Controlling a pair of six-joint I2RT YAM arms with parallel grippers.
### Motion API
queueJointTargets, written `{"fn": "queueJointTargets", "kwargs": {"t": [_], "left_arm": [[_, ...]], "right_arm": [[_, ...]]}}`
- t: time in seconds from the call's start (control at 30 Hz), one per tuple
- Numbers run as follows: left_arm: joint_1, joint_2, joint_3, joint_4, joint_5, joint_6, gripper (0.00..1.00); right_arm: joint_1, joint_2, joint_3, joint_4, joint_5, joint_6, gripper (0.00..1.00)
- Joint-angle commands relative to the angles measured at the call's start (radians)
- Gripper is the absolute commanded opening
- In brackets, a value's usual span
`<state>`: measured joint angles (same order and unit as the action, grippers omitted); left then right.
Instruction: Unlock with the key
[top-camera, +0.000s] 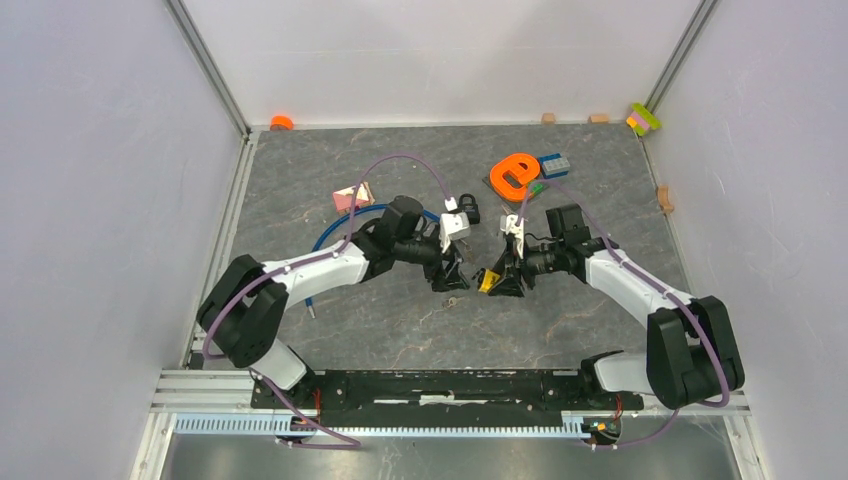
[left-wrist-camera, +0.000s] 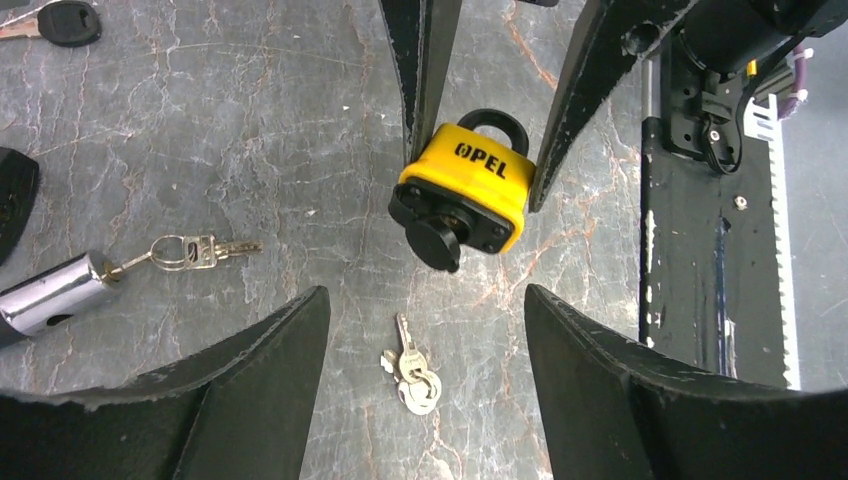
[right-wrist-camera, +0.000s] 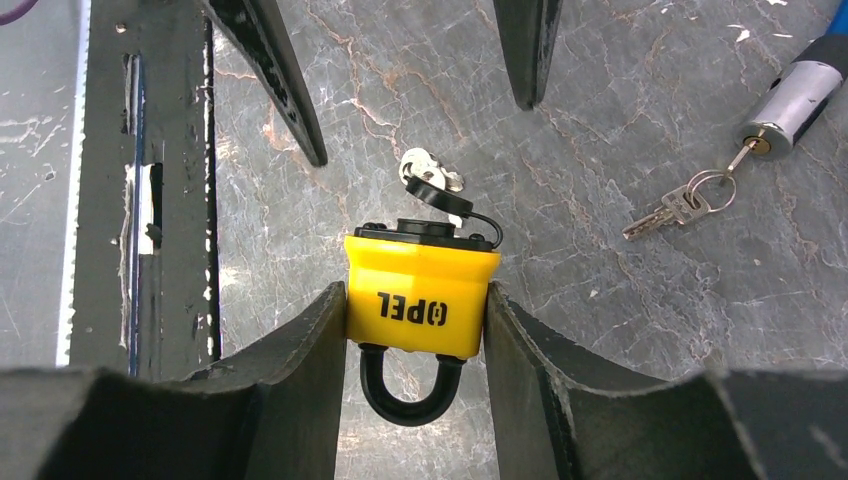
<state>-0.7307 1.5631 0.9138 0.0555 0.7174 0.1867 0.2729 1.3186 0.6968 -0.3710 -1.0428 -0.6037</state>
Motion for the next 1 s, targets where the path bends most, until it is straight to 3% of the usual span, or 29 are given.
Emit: {"fn": "queueJointTargets", "kwargs": {"t": [0.0,0.37,0.63,0.73,0.83,0.97], "left_arm": [[-0.041,0.030,0.037,0.070,-0.081,-0.028,0.78],[-0.064,0.089,0.076,0.135,-0.400,-0.033,0.74],[-0.062,0.114,0.104,0.136,-0.479,-0.051,0.75],[-0.062,0.145,0.149,0.061,-0.524,-0.055,0.83],[-0.043,0.161,0.212,-0.095,-0.564,-0.033,0.94],[0.043,0.076,0.148,-0.158,-0.482,0.005,1.00]], "right_arm": [[0.006,-0.037,-0.005,0.050,-0.028,0.028,0.00],[0.006,-0.052,-0.026,0.014,-0.042,-0.019,0.00],[0.025,-0.034,-0.015,-0.062,-0.012,-0.122,0.00],[0.064,-0.026,-0.017,-0.053,0.093,-0.146,0.00],[0.094,-0.043,-0.061,0.069,0.272,-0.080,0.00],[0.096,-0.021,-0.070,0.126,0.391,-0.066,0.03]]}}
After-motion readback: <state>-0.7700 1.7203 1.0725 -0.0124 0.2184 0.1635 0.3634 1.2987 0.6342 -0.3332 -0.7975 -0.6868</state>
